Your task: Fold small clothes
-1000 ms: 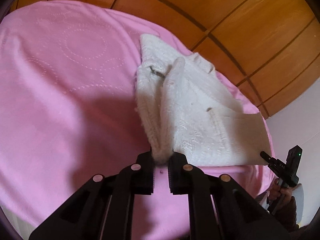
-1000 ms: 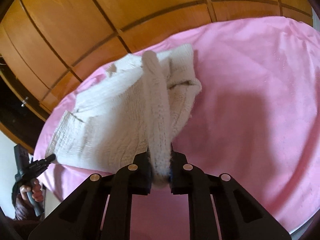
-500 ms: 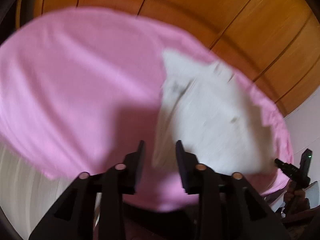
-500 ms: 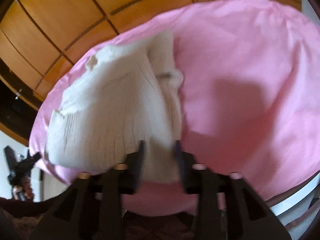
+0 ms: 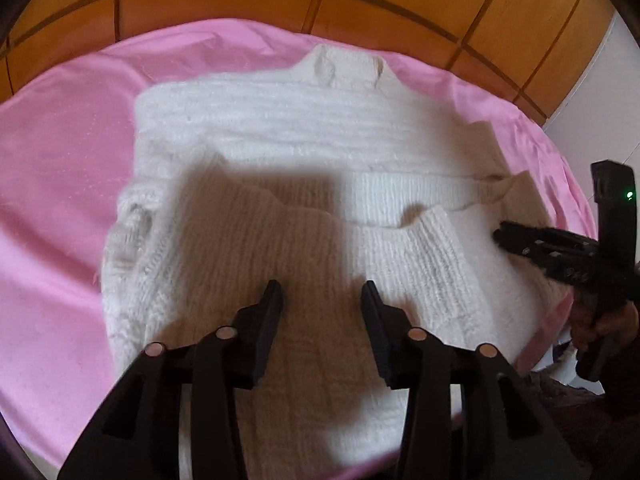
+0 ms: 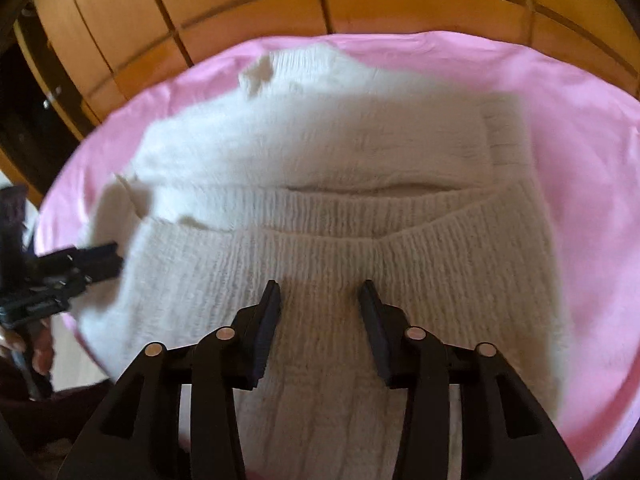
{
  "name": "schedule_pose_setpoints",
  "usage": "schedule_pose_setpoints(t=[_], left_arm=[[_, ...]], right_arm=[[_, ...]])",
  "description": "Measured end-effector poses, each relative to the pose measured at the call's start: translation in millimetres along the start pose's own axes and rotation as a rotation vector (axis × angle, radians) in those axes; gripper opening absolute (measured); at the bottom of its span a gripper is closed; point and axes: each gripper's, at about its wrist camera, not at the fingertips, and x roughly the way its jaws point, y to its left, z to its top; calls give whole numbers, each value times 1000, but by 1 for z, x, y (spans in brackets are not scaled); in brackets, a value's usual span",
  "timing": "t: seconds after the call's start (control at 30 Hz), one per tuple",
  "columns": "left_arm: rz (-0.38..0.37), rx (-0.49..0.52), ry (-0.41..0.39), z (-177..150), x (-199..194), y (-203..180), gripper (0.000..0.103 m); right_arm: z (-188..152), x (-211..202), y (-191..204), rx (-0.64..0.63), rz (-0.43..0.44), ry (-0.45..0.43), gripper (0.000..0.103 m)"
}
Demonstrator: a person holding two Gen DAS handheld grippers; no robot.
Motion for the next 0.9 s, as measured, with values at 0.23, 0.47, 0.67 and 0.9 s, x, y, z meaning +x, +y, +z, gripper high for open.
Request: schedule_pose_setpoints(t=[0.23,0.47,0.67,0.9], left_arm=[[-20,-52,-147,-11,-32,2,4],[-10,-54,-283,18,-58,-2,4],[115,-85,-69,30,19,10,5],[72,-118,-87,21,6,16,18]], right_arm=[[-1,-29,6,-27,7,-74,5],[23,-67,4,-30,-14,-207,4],[27,6,-8,6,-87,-73,4],[15,8,-17,63,-39,-100,7]])
